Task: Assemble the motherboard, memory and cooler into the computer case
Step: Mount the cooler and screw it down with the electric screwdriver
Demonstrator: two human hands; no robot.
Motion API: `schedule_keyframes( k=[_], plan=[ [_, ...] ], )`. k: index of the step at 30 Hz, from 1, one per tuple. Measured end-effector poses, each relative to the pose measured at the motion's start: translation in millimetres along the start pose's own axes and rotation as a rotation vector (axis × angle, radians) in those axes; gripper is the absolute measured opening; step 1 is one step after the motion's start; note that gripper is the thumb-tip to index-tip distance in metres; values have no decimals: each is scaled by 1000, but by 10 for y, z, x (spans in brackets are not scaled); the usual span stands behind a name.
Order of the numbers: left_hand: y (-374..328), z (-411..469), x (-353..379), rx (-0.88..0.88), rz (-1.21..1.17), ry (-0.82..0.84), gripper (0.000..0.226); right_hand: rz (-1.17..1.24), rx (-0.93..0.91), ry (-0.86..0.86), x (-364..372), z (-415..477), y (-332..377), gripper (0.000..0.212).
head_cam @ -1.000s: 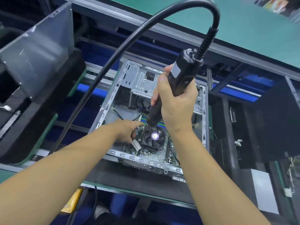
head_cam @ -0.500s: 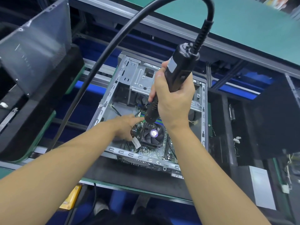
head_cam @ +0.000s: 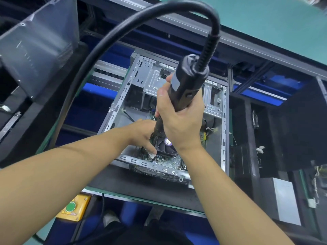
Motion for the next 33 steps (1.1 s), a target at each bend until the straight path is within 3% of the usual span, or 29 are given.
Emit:
schedule_keyframes(
  k=[3, 17, 26, 33],
  plan=[
    [15, 11, 20, -50, 120, -1, 74, 16, 14, -33, 6, 10, 1, 21],
    [33, 24, 30, -132, 154, 28, 77, 38, 12, 12, -48, -8, -8, 27],
    [-1, -11, 25, -146, 119, 29, 74, -6, 40, 13, -43, -9, -10, 24],
    [-14, -21, 36, -124, 7, 43, 73, 41, 40, 127, 30, 22, 63, 31]
  ],
)
Point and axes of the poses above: each hand's wrist, its own z-axis towards the middle knuckle, its own x-axis out of the palm, y = z × x, the point moved 2 cm from there along z, towards the middle knuckle, and after that the axes turned 10 degrees about z, right-handed, at the moved point
